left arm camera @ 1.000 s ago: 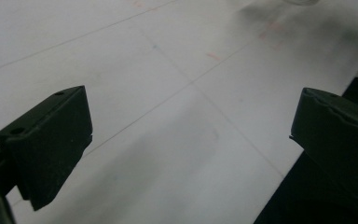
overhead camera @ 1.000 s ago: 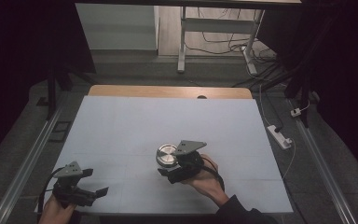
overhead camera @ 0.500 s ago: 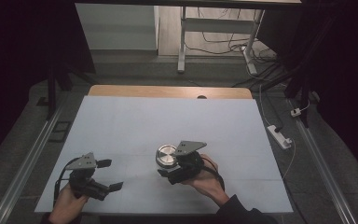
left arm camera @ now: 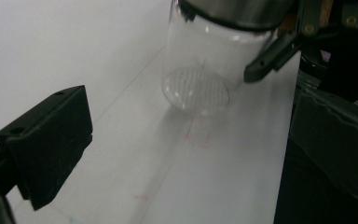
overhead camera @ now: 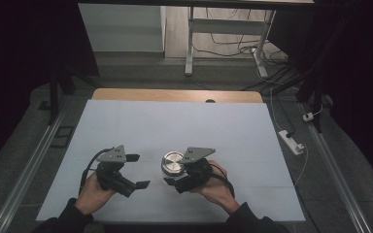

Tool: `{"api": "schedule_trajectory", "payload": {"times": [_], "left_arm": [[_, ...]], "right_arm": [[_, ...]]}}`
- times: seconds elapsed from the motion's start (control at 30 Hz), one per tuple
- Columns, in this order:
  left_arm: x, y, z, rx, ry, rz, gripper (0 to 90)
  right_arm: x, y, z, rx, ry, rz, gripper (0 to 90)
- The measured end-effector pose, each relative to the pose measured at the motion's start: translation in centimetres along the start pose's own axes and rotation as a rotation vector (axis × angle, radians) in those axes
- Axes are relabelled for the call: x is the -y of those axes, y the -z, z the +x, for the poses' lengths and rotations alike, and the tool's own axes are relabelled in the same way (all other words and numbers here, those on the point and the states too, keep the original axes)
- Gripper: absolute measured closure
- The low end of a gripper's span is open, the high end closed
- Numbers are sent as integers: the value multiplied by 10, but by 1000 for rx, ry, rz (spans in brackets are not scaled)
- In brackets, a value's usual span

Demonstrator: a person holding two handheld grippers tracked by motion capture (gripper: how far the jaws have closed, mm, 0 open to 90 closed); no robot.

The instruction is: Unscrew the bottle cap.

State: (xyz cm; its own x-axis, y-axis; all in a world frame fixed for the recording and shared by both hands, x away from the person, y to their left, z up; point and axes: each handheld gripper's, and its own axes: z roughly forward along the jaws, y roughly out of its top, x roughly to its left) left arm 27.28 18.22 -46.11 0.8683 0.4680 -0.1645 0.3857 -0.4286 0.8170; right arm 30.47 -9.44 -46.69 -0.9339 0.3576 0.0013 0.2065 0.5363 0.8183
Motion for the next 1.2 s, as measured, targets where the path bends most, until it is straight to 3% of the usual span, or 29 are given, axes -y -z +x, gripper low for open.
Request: {"api": "schedule_trajectory", "payload": {"times": [0.27, 0.3, 0.37, 0.4, 0.43, 0.5, 0.53, 0.57, 0.8, 0.93, 0.97, 1.0, 1.17, 1.2], "left_arm": [[-24, -12, 10, 71, -60, -19, 1], [-30, -16, 12, 107, -84, -21, 1], [-33, -17, 12, 124, -104, -16, 7], [-39, -22, 11, 154, -142, -4, 7], [-39, -22, 11, 154, -142, -4, 9], [-48, -28, 12, 194, -195, 9, 11], [-48, -28, 12, 194, -195, 9, 15], [-53, -32, 13, 236, -228, 7, 20], [-67, -48, 11, 344, -340, 39, 63], [-71, -55, 9, 363, -367, 53, 112], [-72, -58, 8, 371, -391, 63, 142], [-72, -59, 7, 359, -399, 64, 167], [-71, -59, 6, 314, -360, 34, 195], [-72, -61, 4, 270, -333, 29, 196]], "right_arm": [[0, 1, -1, -8, 4, -5, 151], [0, 1, -1, -14, 8, -2, 151], [0, 0, -1, -23, 9, 2, 152], [1, 0, -1, -28, 14, 4, 151], [1, -1, -1, -33, 17, 6, 152], [1, -1, 0, -45, 23, 9, 151], [1, -1, 0, -53, 28, 9, 152], [1, -1, 0, -61, 37, 9, 151], [1, -1, 0, -114, 60, 6, 151], [0, -1, 2, -134, 83, 10, 152], [0, 0, 2, -136, 86, 12, 151], [-1, 0, 2, -137, 92, 12, 151], [-1, 1, 0, -104, 75, 7, 151], [-1, 1, -1, -91, 68, 5, 152]]}}
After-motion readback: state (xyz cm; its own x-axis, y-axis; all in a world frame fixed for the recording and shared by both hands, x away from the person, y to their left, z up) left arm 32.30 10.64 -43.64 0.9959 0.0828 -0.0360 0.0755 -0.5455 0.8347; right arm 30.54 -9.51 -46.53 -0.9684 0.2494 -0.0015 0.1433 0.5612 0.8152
